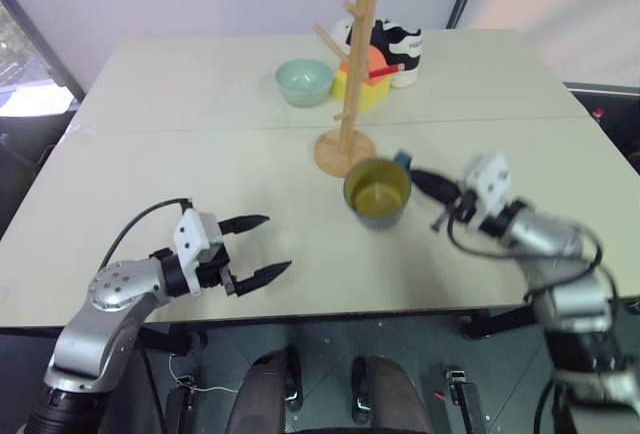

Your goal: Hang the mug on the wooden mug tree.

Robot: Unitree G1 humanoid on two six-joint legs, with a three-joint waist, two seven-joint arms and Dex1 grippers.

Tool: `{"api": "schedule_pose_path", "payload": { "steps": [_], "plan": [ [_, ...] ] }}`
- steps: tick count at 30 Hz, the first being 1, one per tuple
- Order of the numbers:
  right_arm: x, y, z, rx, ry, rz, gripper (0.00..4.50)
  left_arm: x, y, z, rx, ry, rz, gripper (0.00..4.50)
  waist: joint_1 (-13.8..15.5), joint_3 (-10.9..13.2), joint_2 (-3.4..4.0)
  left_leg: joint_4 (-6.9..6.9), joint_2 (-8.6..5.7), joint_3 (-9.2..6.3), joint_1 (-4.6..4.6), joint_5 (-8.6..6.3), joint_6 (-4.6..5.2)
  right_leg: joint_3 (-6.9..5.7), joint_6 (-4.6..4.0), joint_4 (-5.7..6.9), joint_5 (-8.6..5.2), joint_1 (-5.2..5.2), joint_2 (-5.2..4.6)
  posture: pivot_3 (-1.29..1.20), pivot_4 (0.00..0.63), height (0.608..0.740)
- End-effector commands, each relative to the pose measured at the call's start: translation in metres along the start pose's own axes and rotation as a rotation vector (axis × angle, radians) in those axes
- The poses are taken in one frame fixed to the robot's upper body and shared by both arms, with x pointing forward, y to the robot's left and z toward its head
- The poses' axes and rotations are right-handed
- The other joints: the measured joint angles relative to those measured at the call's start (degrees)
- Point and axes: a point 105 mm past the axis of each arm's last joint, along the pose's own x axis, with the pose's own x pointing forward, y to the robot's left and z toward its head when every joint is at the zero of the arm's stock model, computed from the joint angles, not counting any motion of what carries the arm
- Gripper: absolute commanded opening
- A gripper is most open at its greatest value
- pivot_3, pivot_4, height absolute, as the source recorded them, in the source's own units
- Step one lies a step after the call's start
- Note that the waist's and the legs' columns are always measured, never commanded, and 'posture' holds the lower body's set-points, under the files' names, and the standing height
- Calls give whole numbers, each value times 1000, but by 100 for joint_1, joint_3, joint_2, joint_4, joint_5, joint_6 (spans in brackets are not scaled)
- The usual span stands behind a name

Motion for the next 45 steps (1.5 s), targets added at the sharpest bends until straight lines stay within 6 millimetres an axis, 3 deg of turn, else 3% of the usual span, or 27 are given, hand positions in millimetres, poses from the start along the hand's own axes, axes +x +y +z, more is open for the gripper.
{"api": "schedule_pose_path", "payload": {
  "steps": [1,8,24,34,45],
  "plan": [
    [16,-29,4,-23,27,-21,42,2,11,16,57,-62,38,4500,29,-4,-7,2,4,0,0,2,-2,-6,0,0,-1,5,0,0,150,735],
    [40,-61,10,-70,10,-22,42,6,15,27,70,-114,63,4500,-13,-3,-9,2,-5,24,-40,26,9,-6,40,-1,20,2,-3,0,150,735],
    [39,-78,35,-132,-92,-17,42,8,19,38,80,-153,96,4500,-17,-2,-8,11,-1,34,-37,42,34,-6,53,13,47,-4,-3,0,150,735],
    [47,-97,38,-141,-76,-76,42,13,21,41,81,-166,82,4500,-25,-2,-7,7,1,38,-37,61,14,-2,48,15,52,-10,-2,0,150,735],
    [66,-96,30,-152,-9,-30,42,13,21,41,84,-168,94,4500,-39,-1,-6,7,2,44,-37,66,19,1,48,16,52,-13,0,0,150,735]
  ]
}}
